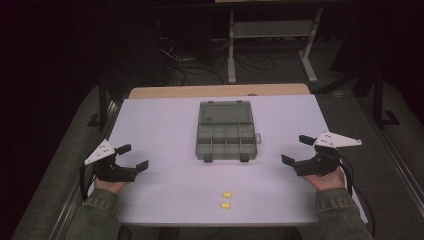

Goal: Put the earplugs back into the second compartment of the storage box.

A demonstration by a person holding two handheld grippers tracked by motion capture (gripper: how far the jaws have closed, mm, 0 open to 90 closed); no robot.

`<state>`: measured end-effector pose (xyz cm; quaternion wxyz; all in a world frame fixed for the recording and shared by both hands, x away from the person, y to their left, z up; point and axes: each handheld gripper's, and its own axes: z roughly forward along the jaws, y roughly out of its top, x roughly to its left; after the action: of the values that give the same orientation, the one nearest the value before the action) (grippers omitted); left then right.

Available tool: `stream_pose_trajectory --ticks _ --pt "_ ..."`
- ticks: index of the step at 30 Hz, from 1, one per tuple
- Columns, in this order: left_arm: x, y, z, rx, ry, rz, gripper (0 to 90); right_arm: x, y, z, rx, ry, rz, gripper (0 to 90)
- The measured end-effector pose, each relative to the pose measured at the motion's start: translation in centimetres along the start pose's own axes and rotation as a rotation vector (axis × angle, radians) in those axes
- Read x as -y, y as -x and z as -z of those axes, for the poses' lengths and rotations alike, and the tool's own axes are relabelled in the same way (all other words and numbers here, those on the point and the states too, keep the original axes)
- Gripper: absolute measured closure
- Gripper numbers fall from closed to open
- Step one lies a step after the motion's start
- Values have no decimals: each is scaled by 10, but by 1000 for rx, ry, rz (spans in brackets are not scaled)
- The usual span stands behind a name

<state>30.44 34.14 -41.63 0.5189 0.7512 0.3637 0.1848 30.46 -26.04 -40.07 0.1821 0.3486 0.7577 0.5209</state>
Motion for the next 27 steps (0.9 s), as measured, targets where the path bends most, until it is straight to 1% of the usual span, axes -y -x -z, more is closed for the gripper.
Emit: stream_pose_trajectory --ticks 5,13,15,18,20,23,27 --pt "0 0 0 1 0 0 0 0 -1 1 -1 2 1 1" --pt "-1 0 1 8 2 3 0 1 -2 -2 -13 -13 7 2" --pt "-2 1 1 14 -1 1 0 1 -5 -2 -13 -22 16 2" --pt "-5 3 3 23 4 -18 0 1 -9 -2 -23 -20 23 2" --pt "-5 3 3 28 3 -19 0 1 -9 -3 -25 -20 17 2" --pt "-6 4 2 35 -5 -25 0 1 -9 -3 -24 -27 20 2" --pt "-10 6 1 45 -6 -33 0 1 -11 -2 -25 -22 25 2"
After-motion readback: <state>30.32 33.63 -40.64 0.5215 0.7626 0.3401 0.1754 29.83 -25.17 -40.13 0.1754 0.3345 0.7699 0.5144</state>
